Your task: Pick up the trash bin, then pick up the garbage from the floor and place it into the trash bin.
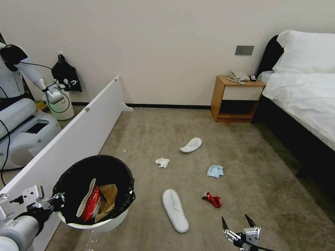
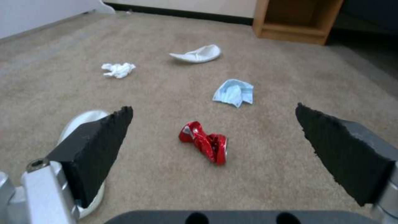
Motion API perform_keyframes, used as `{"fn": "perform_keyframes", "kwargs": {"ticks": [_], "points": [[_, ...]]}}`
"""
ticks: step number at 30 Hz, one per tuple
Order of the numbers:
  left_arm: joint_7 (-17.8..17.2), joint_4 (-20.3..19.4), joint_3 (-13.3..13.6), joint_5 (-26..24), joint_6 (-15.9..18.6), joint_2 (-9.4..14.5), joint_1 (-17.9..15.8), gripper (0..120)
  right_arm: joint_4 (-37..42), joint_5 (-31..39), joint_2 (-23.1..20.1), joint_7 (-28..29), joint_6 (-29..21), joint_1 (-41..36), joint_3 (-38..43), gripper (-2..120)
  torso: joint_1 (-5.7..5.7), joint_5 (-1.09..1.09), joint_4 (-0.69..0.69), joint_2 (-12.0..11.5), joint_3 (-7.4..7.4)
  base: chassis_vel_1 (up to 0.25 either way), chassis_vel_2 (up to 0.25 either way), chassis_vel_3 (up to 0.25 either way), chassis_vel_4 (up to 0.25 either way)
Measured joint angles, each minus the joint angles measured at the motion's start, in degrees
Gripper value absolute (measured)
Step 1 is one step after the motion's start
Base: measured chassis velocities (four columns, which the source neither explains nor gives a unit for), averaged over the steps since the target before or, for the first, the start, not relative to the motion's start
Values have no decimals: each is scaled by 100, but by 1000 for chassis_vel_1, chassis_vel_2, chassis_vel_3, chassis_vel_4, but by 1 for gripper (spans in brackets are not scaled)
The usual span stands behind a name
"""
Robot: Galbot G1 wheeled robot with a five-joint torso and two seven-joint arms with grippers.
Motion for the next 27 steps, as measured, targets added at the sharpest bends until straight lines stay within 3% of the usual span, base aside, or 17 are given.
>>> {"fn": "perform_keyframes", "kwargs": {"ticks": [14,27], "points": [[-8,11,0,-10,0,0,-13,3,-112,13,-12,-51,0,22,-24,100,0,0,0,0,-1,-6,4,8,-5],[4,-9,-5,-14,0,-19,27,3,-111,-2,34,-142,61,-33,-30,100,0,0,0,0,0,-103,104,104,-108]]}}
